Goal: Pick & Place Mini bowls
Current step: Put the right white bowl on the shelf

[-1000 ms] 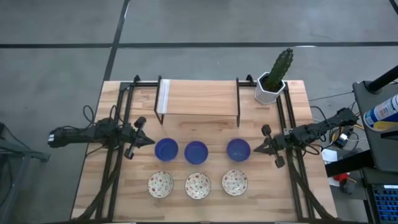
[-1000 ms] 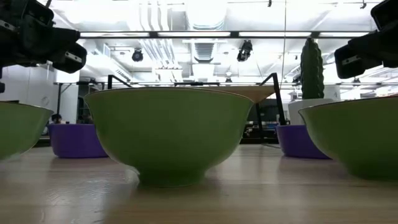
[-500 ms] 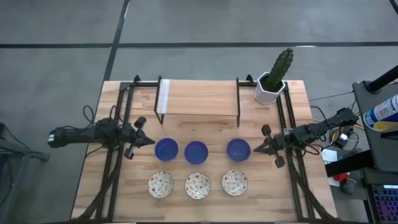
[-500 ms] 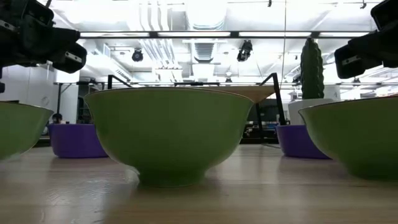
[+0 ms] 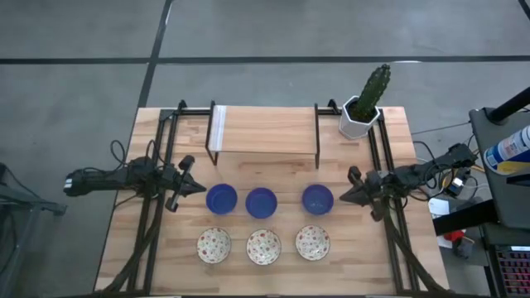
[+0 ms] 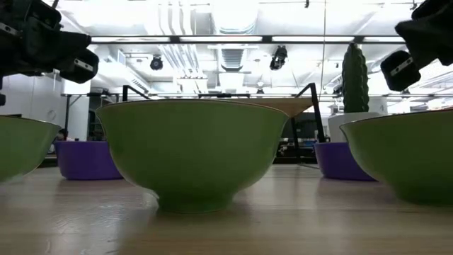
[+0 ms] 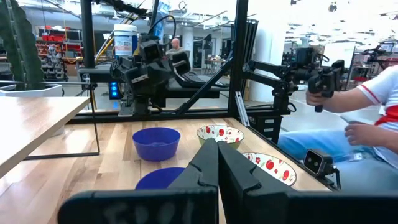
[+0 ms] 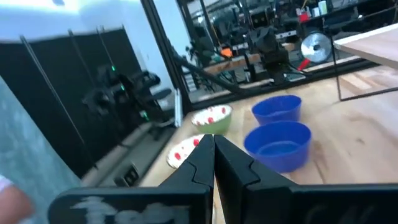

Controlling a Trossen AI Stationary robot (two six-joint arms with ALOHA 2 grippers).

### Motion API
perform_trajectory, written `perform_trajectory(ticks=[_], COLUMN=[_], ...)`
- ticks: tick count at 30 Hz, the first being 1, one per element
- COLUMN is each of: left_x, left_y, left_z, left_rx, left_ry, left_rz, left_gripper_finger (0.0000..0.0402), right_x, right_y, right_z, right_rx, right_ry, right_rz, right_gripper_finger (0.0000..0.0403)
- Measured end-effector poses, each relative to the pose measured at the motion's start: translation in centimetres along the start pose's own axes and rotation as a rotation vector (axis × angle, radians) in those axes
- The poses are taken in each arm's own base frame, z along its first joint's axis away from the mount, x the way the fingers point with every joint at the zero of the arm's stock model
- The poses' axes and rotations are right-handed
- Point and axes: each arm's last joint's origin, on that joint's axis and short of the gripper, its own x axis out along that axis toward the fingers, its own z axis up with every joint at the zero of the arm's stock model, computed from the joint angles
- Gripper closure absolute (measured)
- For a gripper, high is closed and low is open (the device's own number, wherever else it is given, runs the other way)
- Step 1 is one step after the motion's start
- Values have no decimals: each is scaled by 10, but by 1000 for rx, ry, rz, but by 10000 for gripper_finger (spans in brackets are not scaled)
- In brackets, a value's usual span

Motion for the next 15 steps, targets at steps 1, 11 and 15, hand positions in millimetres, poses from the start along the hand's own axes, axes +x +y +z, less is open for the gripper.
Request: perform_trajectory(ticks=[1, 11, 15], left_x=[0, 0, 0], left_y=[0, 0, 0], left_z=[0, 0, 0], left_rx=[0, 0, 0], left_ry=[0, 0, 0], left_rz=[0, 0, 0], left_gripper_finger=[402, 402, 402], right_x=[0, 0, 4], right_y=[1, 8, 8], right_z=[2, 9, 4], right_rx=[5, 6, -21], right_ry=[-19, -84, -31], right_rz=[9, 106, 106], right_gripper_finger=[394, 394, 394])
